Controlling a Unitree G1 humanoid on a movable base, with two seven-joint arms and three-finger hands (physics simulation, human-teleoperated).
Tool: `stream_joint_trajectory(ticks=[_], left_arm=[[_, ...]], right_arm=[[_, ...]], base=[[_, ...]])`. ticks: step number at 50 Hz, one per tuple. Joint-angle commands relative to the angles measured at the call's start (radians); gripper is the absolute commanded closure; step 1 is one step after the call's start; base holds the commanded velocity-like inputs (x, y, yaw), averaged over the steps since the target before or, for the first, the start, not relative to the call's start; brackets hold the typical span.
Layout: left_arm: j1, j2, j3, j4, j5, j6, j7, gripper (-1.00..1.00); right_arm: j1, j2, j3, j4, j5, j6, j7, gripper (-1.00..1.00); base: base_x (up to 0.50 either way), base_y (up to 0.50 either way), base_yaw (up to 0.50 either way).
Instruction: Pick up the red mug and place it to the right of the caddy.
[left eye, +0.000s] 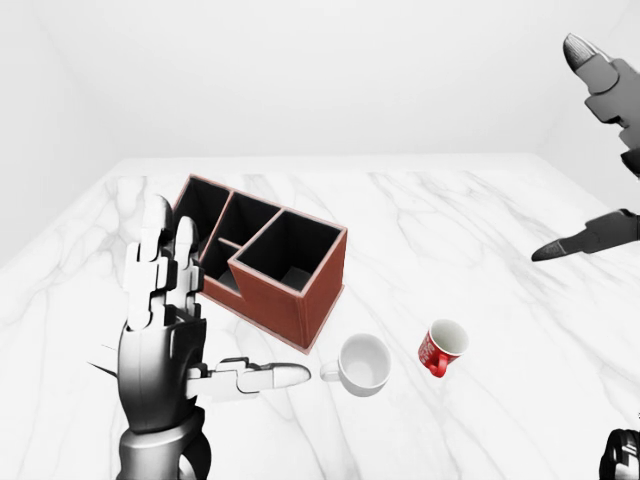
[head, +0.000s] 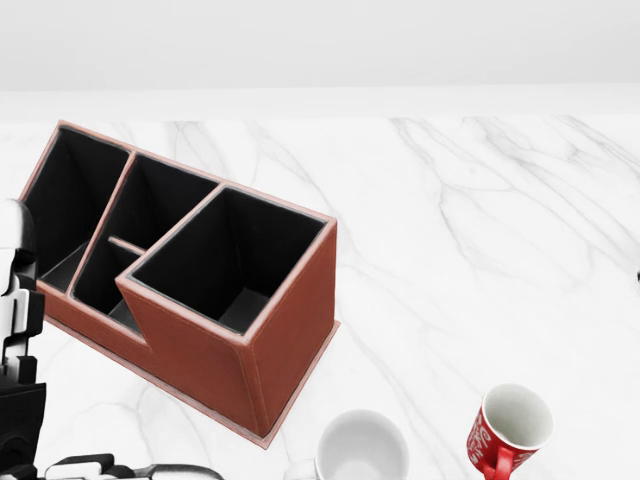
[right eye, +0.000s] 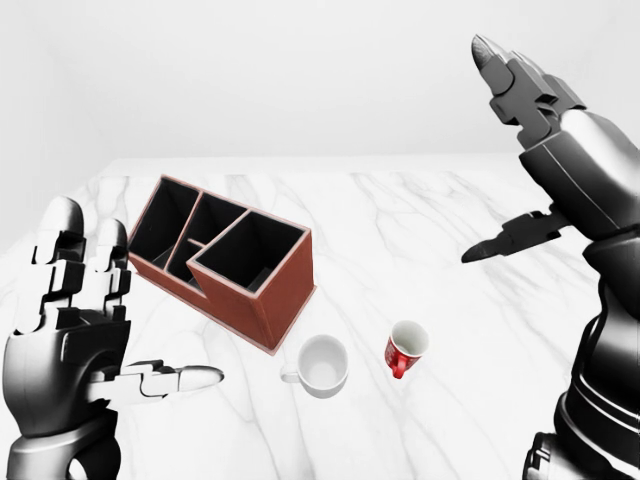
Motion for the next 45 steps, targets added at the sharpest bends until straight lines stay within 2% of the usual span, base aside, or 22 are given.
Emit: stream_joint_trajectory(ticks=[1, 19, 27, 45], left_arm=[[-0.042, 0.001, 0.015, 0.100, -0.007, 0.000, 0.007, -1.00], [-0.038, 0.002, 0.008, 0.096, -0.005, 0.000, 0.010, -1.00], [-0.040, 0.000, 0.014, 0.092, -0.008, 0.000, 0.007, -1.00], [-0.038, -0.001, 0.020, 0.088, -0.010, 0.000, 0.005, -1.00]], right_arm=[[-0.072, -0.008, 0.056, 0.234, -0.098, 0.000, 0.034, -1.00], [-0.067, 0.005, 0.062, 0.331, -0.128, 0.000, 0.034, -1.00], [-0.057, 0.030, 0.076, 0.322, -0.147, 0.000, 0.034, -1.00], [0.056, 0.115, 0.056, 0.233, -0.137, 0.000, 0.034, -1.00]], base=[[0.00, 0.00, 0.00], [0.00, 0.00, 0.00], [0.00, 0.00, 0.00], [0.00, 0.00, 0.00]])
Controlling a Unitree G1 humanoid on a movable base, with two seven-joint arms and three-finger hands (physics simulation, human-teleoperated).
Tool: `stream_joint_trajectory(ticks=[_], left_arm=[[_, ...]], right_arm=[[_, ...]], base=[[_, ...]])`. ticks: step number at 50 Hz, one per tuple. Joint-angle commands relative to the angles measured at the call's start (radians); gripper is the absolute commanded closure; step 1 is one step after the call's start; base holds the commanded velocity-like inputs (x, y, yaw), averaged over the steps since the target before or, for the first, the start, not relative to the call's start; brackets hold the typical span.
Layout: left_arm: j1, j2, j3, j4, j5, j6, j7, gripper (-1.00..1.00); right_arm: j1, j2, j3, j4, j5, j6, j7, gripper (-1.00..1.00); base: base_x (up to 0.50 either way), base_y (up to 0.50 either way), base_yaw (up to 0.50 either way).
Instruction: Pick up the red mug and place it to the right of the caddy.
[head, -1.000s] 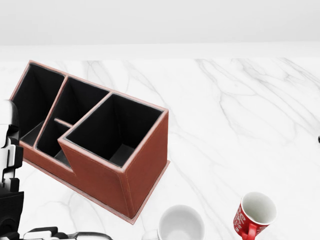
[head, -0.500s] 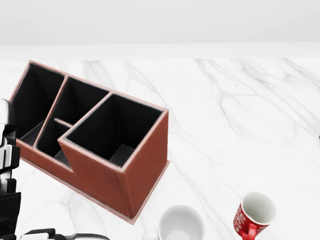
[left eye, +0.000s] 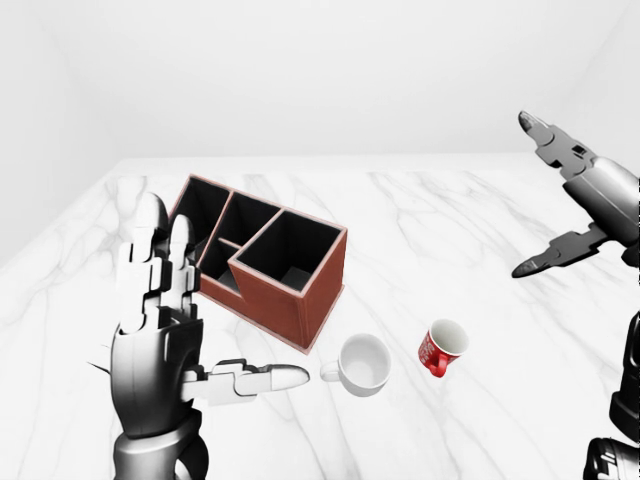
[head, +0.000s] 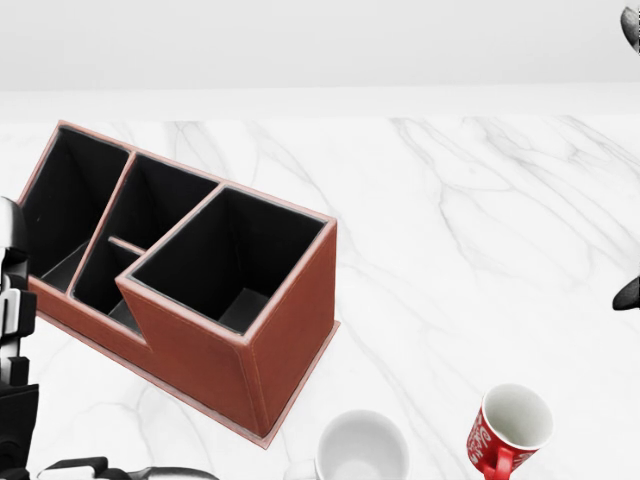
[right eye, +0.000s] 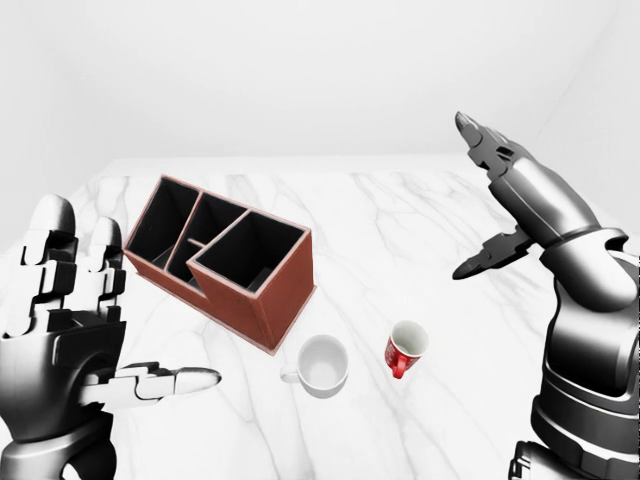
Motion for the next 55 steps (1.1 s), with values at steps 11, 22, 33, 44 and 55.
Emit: stream_joint_trajectory(ticks=[11, 22, 33, 44, 55], left_arm=[[-0.047, -0.001, 0.017, 0.111, -0.008, 0.000, 0.007, -1.00], [-0.045, -0.001, 0.016, 0.112, -0.007, 0.000, 0.008, -1.00], [-0.044, 0.000, 0.014, 0.109, -0.006, 0.000, 0.009, -1.00], [-0.044, -0.001, 0.016, 0.112, -0.009, 0.000, 0.008, -1.00], [-0.041, 0.000, 0.012, 0.111, -0.007, 0.000, 0.009, -1.00]], right_arm=[[0.102, 0.103, -0.006, 0.007, -0.032, 0.000, 0.000, -1.00], [0.162, 0.150, -0.017, 0.020, -0.049, 0.000, 0.000, -1.00], [0.200, 0.183, -0.003, 0.080, -0.068, 0.000, 0.000, -1.00], [0.227, 0.207, 0.007, 0.136, -0.089, 0.000, 0.000, -1.00], [0.248, 0.225, 0.032, 0.199, -0.108, 0.000, -0.030, -1.00]], base=[[0.00, 0.00, 0.00], [0.00, 0.00, 0.00], [0.00, 0.00, 0.00], [0.00, 0.00, 0.00], [0.00, 0.00, 0.00]])
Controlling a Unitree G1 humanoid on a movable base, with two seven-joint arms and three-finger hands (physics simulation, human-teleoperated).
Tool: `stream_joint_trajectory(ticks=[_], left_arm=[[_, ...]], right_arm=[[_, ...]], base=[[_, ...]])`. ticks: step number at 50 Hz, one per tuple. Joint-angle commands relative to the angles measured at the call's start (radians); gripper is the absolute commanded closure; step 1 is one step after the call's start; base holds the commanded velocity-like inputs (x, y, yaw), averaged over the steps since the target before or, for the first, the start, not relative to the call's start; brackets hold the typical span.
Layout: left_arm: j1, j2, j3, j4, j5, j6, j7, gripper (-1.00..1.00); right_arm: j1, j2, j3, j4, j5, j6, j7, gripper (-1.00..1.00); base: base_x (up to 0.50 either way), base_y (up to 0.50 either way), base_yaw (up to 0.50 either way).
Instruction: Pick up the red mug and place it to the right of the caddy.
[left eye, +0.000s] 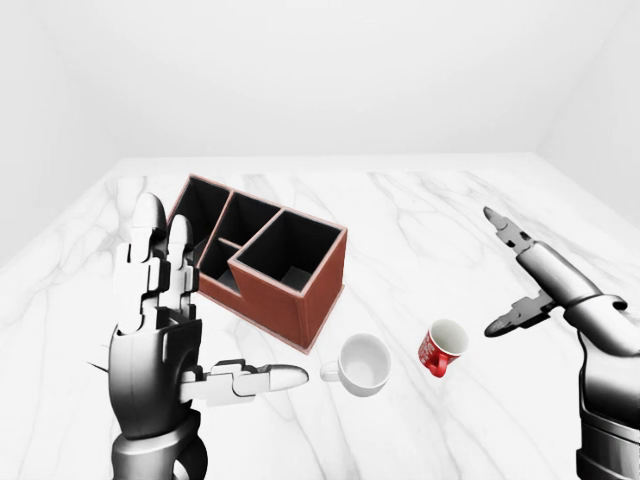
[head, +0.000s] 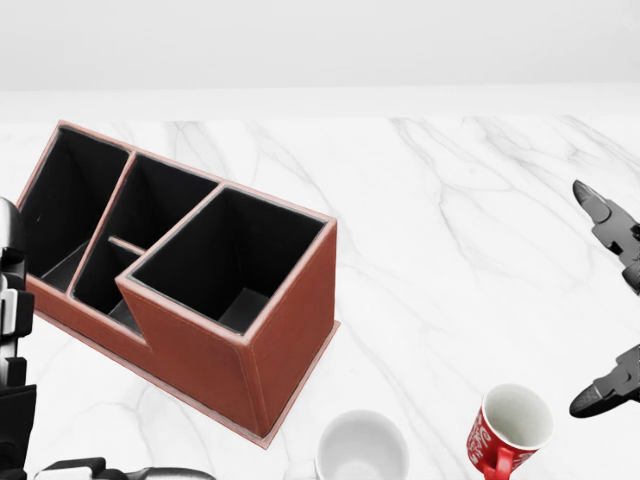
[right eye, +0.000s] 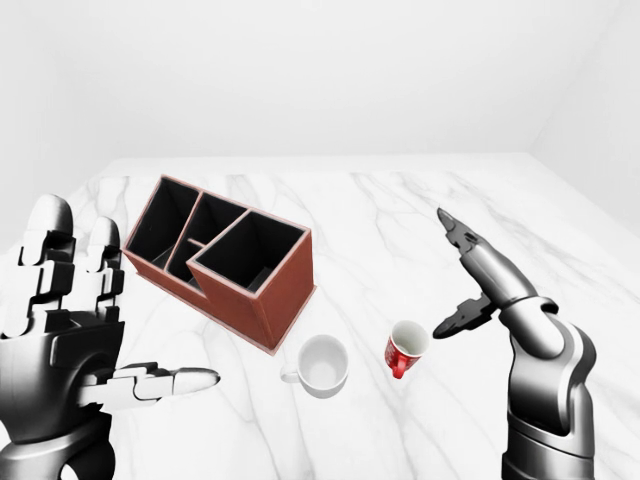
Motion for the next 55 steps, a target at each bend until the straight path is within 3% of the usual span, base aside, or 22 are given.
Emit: stream_joint_trajectory(ticks=[1, 16, 36, 42, 44, 50, 55], left_arm=[[-0.043, 0.002, 0.008, 0.112, -0.006, 0.000, 0.012, -1.00], [-0.048, 0.003, 0.004, 0.120, -0.003, 0.000, 0.015, -1.00], [-0.040, 0.003, 0.005, 0.120, -0.004, 0.000, 0.014, -1.00], [-0.044, 0.003, 0.009, 0.116, -0.005, 0.000, 0.011, -1.00], [-0.046, 0.002, 0.011, 0.115, -0.006, 0.000, 0.010, -1.00], [-0.045, 0.001, 0.009, 0.118, -0.004, 0.000, 0.011, -1.00], [-0.049, 0.002, 0.007, 0.118, -0.003, 0.000, 0.012, -1.00]], right_arm=[[-0.013, 0.019, 0.031, 0.155, -0.029, 0.000, -0.027, -1.00], [-0.024, 0.018, 0.051, 0.237, -0.041, 0.000, -0.071, -1.00], [-0.004, 0.040, 0.088, 0.308, -0.066, -0.062, -0.139, -1.00], [-0.002, 0.046, 0.094, 0.309, -0.079, -0.069, -0.146, -1.00], [0.002, 0.051, 0.089, 0.290, -0.073, -0.056, -0.137, -1.00], [0.019, 0.055, 0.090, 0.300, -0.080, -0.083, -0.153, -1.00], [0.024, 0.057, 0.088, 0.293, -0.084, -0.084, -0.146, -1.00]], base=[[0.00, 0.00, 0.00], [0.00, 0.00, 0.00], [0.00, 0.00, 0.00], [0.00, 0.00, 0.00], [0.00, 0.00, 0.00], [0.00, 0.00, 0.00], [0.00, 0.00, 0.00]])
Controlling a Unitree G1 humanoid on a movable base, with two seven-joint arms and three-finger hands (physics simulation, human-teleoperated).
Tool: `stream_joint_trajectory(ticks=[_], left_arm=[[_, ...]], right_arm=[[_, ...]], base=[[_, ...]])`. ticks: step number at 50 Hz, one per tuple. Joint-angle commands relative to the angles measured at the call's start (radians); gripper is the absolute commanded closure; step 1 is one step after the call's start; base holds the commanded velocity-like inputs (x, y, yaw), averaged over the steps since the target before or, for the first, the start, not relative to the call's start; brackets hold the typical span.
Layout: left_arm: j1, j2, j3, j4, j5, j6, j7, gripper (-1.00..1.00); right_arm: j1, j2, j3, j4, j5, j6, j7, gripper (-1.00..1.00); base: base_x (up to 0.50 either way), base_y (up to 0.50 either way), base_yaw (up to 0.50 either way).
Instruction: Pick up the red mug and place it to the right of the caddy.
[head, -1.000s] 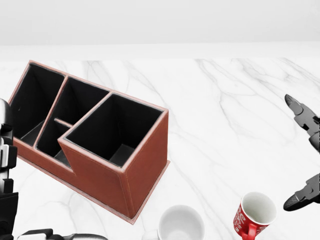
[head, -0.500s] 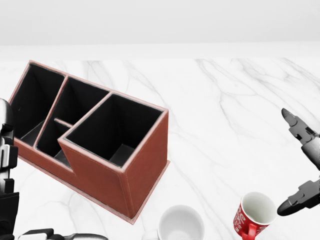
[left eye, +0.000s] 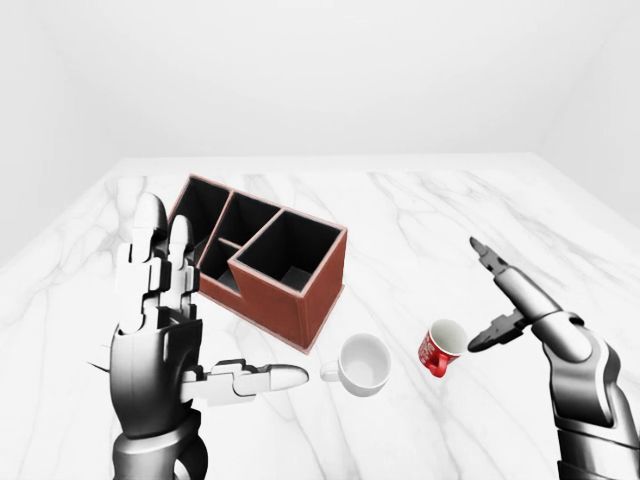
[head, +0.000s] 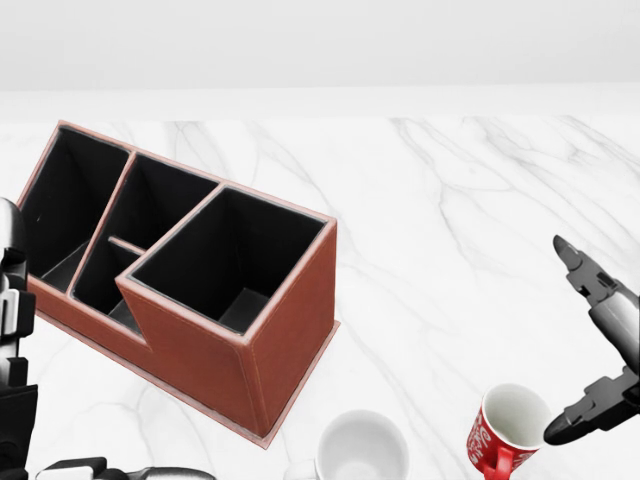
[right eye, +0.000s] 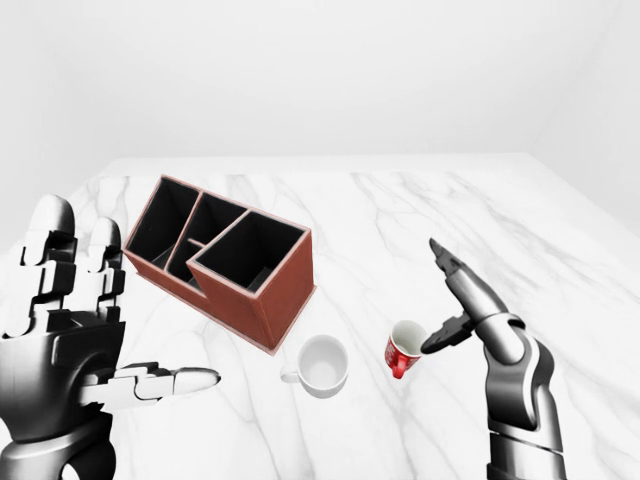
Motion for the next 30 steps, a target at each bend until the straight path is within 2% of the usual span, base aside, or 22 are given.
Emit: stream_joint_trajectory(ticks=[1, 5, 7, 21, 25, 30], left_arm=[[-0.047, 0.002, 0.007, 0.113, -0.005, 0.000, 0.012, -1.00], [-0.050, 0.001, 0.013, 0.115, -0.008, 0.000, 0.010, -1.00], [-0.046, 0.001, 0.014, 0.110, -0.010, 0.000, 0.008, -1.00], [-0.043, 0.002, 0.008, 0.113, -0.004, 0.000, 0.012, -1.00], [-0.048, 0.001, 0.014, 0.114, -0.007, 0.000, 0.010, -1.00], [-0.046, 0.000, 0.015, 0.109, -0.007, 0.000, 0.009, -1.00]], right_arm=[[-0.018, 0.009, 0.012, 0.091, -0.020, -0.053, -0.017, -1.00], [-0.015, 0.015, 0.014, 0.088, -0.023, -0.052, -0.017, -1.00], [-0.014, 0.016, 0.019, 0.104, -0.029, -0.065, -0.028, -1.00], [0.010, 0.036, 0.023, 0.100, -0.030, -0.084, -0.034, -1.00], [0.013, 0.038, 0.035, 0.129, -0.038, -0.106, -0.053, -1.00], [0.005, 0.034, 0.036, 0.151, -0.036, -0.111, -0.061, -1.00]], base=[[0.00, 0.00, 0.00], [0.00, 0.00, 0.00], [0.00, 0.00, 0.00], [0.00, 0.00, 0.00], [0.00, 0.00, 0.00], [0.00, 0.00, 0.00]])
